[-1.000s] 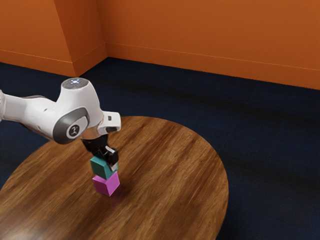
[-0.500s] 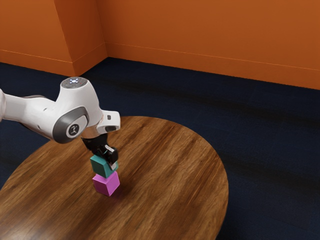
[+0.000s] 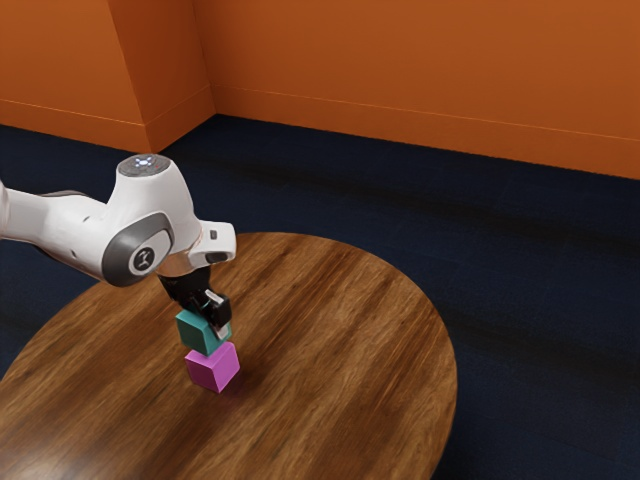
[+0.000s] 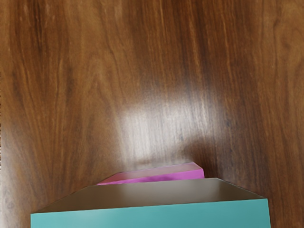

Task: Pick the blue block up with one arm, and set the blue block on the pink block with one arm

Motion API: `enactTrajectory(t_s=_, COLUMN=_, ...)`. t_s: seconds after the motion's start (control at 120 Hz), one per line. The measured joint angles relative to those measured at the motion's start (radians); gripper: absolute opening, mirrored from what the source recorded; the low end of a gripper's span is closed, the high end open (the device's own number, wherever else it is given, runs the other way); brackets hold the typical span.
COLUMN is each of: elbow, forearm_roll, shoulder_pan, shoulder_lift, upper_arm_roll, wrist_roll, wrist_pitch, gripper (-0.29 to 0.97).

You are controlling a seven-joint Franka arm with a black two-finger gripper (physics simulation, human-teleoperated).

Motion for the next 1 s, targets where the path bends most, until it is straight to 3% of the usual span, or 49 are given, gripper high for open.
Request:
enactTrajectory(t_s=0.367, elbow=0.0, forearm_roll=-0.018, shoulder_pan=0.0, shoulder_lift=-0.007, upper_arm_roll=0.001, wrist_roll=0.026, wrist_pitch=-0.005, gripper=0.61)
enactTrajectory(t_s=0.683, elbow=0.013, forearm_roll=-0.02, shoulder_pan=0.0, shoulder_lift=-0.176, upper_arm_roll=-0.005, wrist_roll=0.04, wrist_pitch=-0.079, gripper=0.66)
enactTrajectory(t_s=0.858, elbow=0.171, forearm_roll=-0.018, shoulder_pan=-0.001, shoulder_lift=-0.223, upper_arm_roll=-0.008, wrist_roll=0.041, wrist_pitch=-0.2, gripper=0.67)
enactTrajectory(t_s=1.0, elbow=0.201, forearm_roll=-0.017, shoulder_pan=-0.001, shoulder_lift=-0.228, upper_arm_roll=-0.006, wrist_roll=0.04, wrist_pitch=-0.28, gripper=0.68)
